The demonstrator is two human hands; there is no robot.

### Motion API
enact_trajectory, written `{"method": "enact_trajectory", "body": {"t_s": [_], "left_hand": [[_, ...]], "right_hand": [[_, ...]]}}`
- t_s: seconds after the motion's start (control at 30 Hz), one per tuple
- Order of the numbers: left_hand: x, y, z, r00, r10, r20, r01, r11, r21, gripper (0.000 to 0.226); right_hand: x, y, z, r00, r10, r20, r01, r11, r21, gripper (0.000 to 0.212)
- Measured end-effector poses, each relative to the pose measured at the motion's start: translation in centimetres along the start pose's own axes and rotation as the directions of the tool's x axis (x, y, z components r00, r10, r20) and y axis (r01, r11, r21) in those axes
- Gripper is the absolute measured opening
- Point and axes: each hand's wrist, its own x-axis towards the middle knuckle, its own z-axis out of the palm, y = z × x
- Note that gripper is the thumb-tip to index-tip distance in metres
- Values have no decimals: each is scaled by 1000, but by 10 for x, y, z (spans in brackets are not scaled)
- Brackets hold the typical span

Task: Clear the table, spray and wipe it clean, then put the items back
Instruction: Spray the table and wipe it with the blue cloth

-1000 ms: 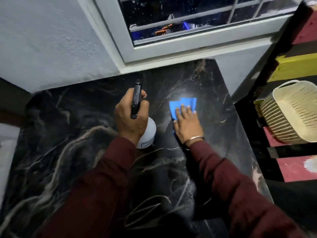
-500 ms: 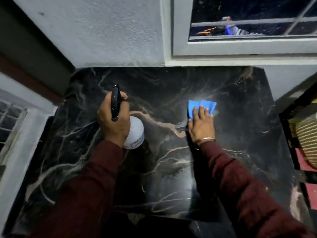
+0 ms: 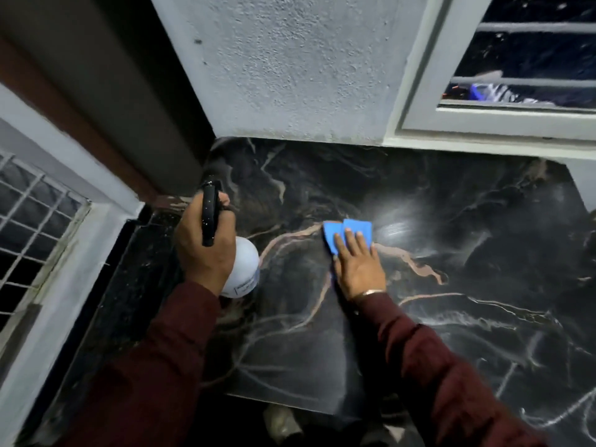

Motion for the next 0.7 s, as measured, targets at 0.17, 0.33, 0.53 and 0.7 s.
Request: {"method": "enact_trajectory", "body": {"t_s": [0.17,0.33,0.53,0.7], "left_hand": [[16,-16,-36,1000,-13,-25,13,1000,-21,18],[33,-30,-53,999,1,-54,-3,1000,-23,13],[57,-37,-56,998,-8,-67,4,998,-58,15],[79,-44,-49,997,-17,-78,15,1000,-25,16]], "right_hand": [[-7,-102,26,992,-124,-25,124,992,25,58],[-63,-129,28,850,-515,106,514,857,39,57],[58,-68,13,1000,22,-21,-21,1000,23,55],[50,-153,33,961,-272,53,269,961,56,60]]}}
